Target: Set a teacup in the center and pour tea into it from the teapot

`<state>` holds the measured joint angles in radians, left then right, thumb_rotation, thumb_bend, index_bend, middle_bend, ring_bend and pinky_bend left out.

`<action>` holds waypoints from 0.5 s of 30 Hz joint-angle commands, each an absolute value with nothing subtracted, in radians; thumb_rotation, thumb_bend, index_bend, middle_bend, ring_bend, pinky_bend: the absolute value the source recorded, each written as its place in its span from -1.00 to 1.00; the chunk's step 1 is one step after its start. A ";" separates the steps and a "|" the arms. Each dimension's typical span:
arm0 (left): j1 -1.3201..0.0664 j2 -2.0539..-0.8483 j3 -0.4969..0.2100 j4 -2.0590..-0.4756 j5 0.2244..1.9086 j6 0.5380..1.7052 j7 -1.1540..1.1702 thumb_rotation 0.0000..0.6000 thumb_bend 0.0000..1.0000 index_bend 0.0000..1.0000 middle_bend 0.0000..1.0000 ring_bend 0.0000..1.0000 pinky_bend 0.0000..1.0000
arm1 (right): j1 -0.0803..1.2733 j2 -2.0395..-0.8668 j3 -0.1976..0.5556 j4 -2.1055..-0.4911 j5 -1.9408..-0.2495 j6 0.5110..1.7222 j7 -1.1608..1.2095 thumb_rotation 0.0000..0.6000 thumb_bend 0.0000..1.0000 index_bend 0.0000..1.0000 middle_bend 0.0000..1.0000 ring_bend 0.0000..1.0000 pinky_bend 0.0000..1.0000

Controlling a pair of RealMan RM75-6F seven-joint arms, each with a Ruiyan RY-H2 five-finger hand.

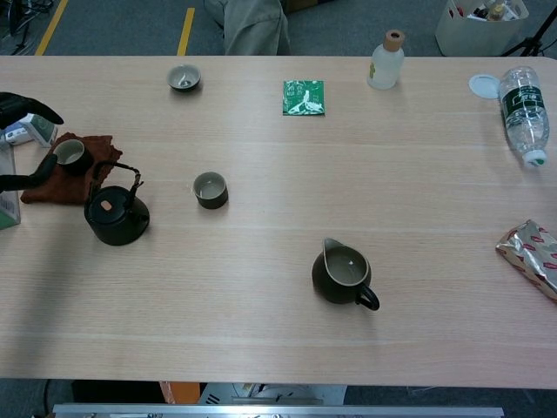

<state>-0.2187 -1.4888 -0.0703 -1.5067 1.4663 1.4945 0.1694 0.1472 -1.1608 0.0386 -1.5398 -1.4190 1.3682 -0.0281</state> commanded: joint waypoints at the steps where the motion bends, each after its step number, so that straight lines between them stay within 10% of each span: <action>1: -0.189 -1.452 -0.051 -1.548 1.467 1.515 0.187 1.00 -0.24 -0.35 -0.44 -0.67 -0.78 | 0.127 -1.166 0.033 -1.522 -1.429 1.395 -0.009 1.00 -0.49 -0.64 -0.56 -0.92 -0.87; 15: -0.103 -1.363 0.001 -1.663 1.499 1.582 0.221 1.00 -0.24 -0.35 -0.44 -0.67 -0.78 | 0.072 -1.161 0.016 -1.503 -1.482 1.479 -0.005 1.00 -0.49 -0.64 -0.56 -0.92 -0.87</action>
